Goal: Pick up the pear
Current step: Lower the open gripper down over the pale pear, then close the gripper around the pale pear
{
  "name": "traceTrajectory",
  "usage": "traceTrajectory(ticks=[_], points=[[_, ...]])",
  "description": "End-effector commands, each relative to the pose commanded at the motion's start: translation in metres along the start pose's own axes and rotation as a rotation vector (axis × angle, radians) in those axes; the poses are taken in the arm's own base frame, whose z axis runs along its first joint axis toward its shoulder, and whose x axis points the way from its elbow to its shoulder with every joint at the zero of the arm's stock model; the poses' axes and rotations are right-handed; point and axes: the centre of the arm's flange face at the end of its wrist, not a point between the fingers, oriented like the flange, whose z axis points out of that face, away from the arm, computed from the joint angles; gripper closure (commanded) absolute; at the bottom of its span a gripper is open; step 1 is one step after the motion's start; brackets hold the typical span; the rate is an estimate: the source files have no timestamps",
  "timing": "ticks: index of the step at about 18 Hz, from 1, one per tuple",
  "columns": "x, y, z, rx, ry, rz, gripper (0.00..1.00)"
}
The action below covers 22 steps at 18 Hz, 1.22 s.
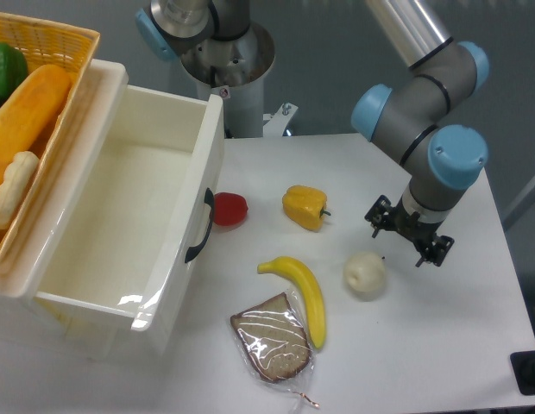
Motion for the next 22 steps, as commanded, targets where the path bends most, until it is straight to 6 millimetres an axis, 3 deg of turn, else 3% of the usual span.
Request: traceTrajectory(ticks=[14, 22], points=[[0.011, -0.033, 0.03, -0.007, 0.049, 0.047, 0.0], [0.012, -0.037, 0.04, -0.013, 0.061, 0.056, 0.03]])
